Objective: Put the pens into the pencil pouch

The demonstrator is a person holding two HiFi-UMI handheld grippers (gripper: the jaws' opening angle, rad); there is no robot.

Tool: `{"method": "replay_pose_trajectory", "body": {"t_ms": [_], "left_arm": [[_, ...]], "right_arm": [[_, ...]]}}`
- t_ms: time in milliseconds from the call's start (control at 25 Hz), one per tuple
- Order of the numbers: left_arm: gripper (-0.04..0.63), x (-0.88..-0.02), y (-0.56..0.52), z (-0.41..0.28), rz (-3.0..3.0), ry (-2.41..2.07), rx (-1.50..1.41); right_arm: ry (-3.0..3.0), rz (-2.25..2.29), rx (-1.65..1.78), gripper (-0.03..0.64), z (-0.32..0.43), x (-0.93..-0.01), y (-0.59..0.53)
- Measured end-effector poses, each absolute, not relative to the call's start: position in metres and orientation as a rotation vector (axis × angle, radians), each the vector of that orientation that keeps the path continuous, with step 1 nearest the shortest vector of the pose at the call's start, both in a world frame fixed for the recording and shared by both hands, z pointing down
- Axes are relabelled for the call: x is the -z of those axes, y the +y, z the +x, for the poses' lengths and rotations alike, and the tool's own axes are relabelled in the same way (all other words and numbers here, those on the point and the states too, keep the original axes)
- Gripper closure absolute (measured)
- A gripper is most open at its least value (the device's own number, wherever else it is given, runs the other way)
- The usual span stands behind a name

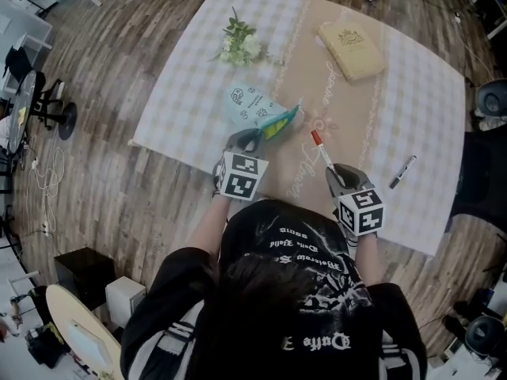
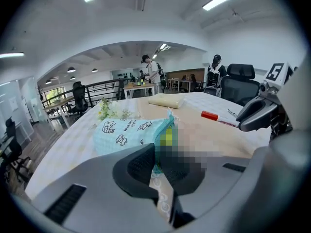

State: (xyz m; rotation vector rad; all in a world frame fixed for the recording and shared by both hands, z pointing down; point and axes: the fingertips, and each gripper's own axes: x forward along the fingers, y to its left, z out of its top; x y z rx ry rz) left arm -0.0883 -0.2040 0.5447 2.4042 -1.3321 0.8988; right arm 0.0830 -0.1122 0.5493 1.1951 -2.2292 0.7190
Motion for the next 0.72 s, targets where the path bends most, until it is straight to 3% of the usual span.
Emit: {"method": "replay_pose_trajectory", "body": {"t_ms": [720], "left_arm": [[0.555, -0.512, -0.172, -0.047, 2.551, -1.236, -0.864]], "right_arm": [[-2.140, 0.941, -0.553, 0.538, 0.047, -0.539, -0.119]]}}
